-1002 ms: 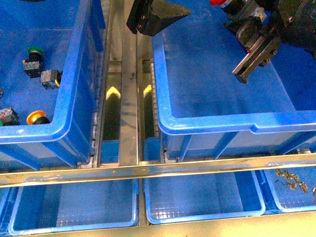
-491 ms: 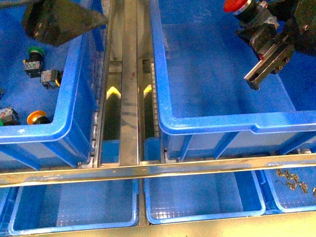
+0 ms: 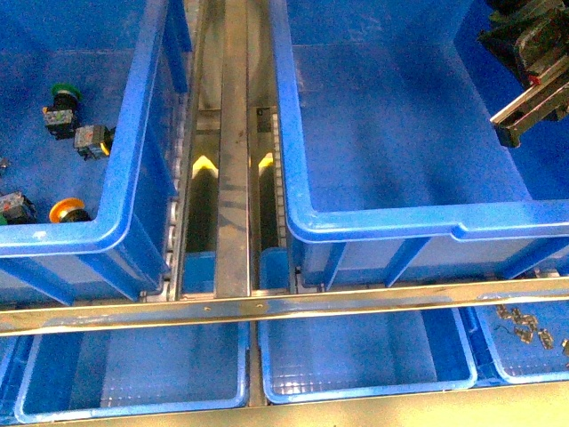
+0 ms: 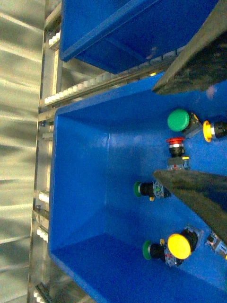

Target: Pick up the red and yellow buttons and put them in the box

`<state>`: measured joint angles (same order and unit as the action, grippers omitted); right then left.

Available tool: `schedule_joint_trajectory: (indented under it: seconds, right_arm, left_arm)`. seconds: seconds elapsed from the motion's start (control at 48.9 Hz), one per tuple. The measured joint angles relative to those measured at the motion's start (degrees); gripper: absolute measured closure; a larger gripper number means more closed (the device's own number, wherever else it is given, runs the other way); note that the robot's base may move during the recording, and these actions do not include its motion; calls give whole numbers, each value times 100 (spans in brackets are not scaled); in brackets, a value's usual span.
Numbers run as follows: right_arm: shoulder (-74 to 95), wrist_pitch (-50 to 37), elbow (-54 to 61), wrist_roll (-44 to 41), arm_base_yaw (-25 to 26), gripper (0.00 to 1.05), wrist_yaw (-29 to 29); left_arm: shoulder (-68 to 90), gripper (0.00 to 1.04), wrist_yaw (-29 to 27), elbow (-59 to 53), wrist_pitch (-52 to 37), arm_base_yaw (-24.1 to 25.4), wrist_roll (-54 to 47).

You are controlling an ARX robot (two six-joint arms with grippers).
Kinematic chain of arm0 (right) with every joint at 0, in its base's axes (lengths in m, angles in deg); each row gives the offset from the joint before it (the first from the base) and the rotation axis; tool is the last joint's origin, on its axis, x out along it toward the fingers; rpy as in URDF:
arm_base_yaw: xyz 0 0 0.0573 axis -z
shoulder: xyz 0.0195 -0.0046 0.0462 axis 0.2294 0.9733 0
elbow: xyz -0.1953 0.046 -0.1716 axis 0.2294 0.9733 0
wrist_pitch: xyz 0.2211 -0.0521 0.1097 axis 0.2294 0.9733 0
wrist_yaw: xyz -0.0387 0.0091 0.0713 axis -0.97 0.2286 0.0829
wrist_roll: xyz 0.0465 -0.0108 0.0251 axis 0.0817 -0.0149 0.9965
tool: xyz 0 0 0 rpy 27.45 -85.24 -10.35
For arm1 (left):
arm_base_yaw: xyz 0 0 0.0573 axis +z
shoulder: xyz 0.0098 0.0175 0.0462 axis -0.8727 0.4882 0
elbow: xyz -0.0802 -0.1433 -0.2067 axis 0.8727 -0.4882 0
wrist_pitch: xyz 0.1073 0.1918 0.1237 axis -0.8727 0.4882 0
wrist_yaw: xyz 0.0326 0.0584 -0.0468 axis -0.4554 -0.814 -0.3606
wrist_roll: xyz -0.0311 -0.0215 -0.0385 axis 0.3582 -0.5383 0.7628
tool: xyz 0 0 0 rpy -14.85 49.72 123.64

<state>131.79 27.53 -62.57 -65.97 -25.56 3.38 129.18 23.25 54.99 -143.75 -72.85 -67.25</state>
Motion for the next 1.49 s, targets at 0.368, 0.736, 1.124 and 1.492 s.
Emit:
schedule_joint_trajectory:
  seconds: [0.368,0.736,1.124,1.492]
  right_arm:
    - [-68,39,15,188,-52,68,-76]
    - [-131,39,162,243,-57,68,-105]
    - [-120,-85,157,286,-114,68,-153]
    - [-4,-157,157,422,-275,68,-170]
  left_arm:
    - [-1130,102,490,-1172,20,538,-286]
    - [-2420,102,1137,-1637,944,1051,-308]
    - [-4325,102,1211,-1788,2573,1182,-310]
    - [-5591,102,1189,-1790,3759,1185,-319]
